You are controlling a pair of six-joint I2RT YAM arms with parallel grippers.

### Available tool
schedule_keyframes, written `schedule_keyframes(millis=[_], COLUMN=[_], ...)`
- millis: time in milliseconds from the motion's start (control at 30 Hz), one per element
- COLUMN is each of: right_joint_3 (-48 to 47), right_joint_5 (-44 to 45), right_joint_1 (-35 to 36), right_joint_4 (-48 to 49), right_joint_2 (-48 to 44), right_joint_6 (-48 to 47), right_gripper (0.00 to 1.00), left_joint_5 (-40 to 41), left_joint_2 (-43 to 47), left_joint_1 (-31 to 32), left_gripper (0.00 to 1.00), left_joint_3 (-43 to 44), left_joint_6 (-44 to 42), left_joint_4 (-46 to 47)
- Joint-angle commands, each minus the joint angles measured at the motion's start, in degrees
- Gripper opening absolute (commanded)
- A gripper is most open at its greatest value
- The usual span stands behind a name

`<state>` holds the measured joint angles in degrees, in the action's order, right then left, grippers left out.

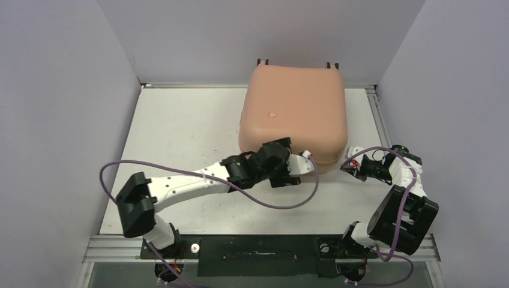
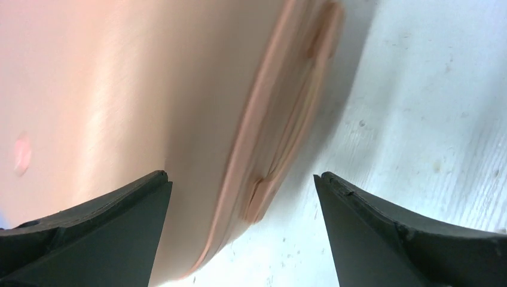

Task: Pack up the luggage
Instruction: Zip the luggage at the center of the board.

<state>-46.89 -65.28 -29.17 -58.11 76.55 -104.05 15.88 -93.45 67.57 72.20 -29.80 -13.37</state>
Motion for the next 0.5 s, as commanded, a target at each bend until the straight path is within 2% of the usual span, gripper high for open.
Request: schedule_keyframes(millis=[0,200,367,467], right_joint_3=[0.5,0.4,0.4,0.2], right_joint_5=[-2.0,-2.6,-2.6,-2.5], right_joint_1=[0.3,1.1,2.2,2.8], right_joint_4=[-3.7,-4.1,-4.6,-4.9], right_joint_2=[-2.0,-2.4,-3.3,-4.3], right_joint_6=[2.7,2.9,3.0,3.3], right_gripper=[0.05,0.05,0.05,0.05], left_joint_5=[-9.1,-8.2,-4.3,-2.3], left_joint_2=[10.7,20.4,19.1,14.6], left_joint_1=[-8.4,-27.0,-38.5,-43.3], left_gripper=[0.96,0.96,0.96,0.96], left_joint_3=[-1.3,-6.6,-9.3,-8.7], left_joint_6=[7.4,10.5,14.5,17.3], left_joint_4=[-9.3,-5.0,1.8,4.7])
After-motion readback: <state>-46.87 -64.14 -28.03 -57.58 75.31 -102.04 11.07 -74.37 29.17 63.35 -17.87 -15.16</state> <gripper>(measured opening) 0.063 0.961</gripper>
